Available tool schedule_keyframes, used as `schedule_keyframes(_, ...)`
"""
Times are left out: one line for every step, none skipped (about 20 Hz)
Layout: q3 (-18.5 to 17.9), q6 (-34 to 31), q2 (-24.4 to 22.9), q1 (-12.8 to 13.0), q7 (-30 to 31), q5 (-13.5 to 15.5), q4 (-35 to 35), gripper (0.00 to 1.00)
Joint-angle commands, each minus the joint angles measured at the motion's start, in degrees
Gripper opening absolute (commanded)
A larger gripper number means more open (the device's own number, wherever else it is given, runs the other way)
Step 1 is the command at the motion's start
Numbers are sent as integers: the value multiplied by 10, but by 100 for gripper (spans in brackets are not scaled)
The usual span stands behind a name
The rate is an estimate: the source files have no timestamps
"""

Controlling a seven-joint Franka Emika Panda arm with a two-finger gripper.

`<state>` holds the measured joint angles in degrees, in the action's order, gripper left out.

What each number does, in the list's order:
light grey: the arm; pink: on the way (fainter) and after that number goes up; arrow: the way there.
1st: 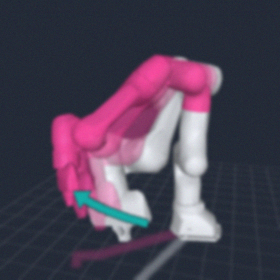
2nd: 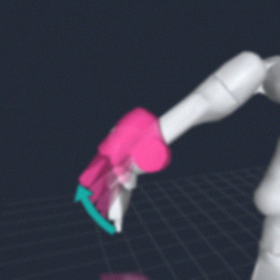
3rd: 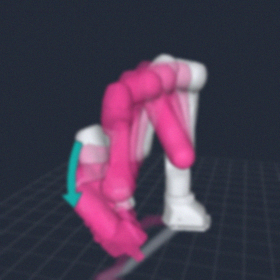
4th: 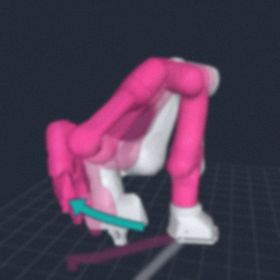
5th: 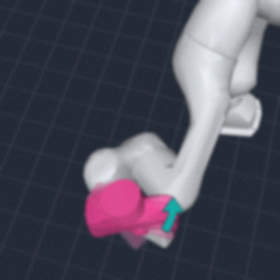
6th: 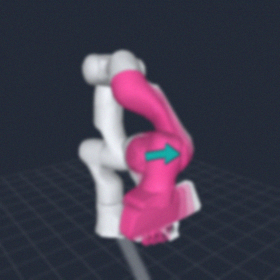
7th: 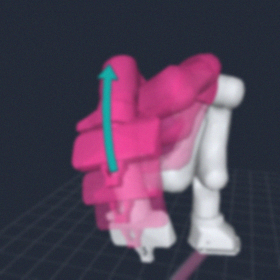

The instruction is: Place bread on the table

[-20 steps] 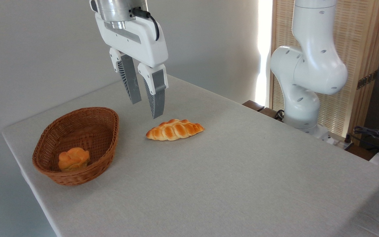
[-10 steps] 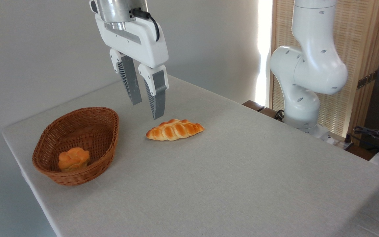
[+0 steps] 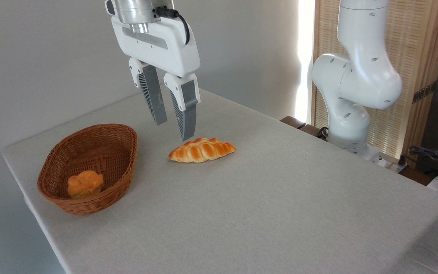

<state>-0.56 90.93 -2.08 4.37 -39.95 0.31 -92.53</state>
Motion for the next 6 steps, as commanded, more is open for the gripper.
schedule_keyframes(0, -16, 9, -2, 7, -6, 19, 100)
schedule_keyframes(0, -16, 9, -3, 4, -6, 18, 100)
schedule_keyframes(-1, -16, 9, -3, 1, -4, 19, 100)
schedule_keyframes(0, -15, 9, -3, 1, -3, 19, 100)
schedule_keyframes(0, -15, 9, -3, 0, -2, 19, 100)
schedule_keyframes(0, -15, 9, -3, 0, -2, 19, 100)
